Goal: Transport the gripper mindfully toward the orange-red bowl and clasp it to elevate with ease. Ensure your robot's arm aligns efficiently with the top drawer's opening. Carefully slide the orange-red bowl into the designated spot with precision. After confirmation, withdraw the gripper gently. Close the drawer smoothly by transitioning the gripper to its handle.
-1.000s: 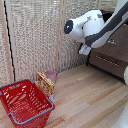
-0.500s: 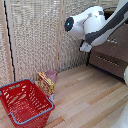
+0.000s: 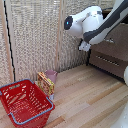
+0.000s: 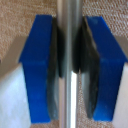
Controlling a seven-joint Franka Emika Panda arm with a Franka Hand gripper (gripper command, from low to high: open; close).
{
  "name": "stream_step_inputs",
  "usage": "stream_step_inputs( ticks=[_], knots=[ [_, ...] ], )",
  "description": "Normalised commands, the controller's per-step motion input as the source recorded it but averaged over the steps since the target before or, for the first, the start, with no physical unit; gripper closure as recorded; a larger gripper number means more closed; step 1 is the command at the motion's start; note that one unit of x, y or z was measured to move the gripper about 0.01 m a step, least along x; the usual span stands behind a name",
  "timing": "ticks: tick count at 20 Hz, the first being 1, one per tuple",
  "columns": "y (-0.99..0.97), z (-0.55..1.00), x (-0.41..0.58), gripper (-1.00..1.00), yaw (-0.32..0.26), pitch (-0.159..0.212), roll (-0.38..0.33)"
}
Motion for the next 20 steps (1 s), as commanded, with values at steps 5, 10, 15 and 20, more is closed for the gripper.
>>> stream_step_inputs(
  ticks=[5,10,15,20],
  knots=[
    [-0.6,0.79,0.525,1.0,0.0,0.001,0.11],
    [-0.61,0.8,0.403,1.0,-0.036,0.023,0.098],
    [-0.67,0.7,0.383,1.0,-0.048,0.033,0.114],
    [-0.73,0.66,0.371,1.0,-0.022,0.026,0.129]
  ],
)
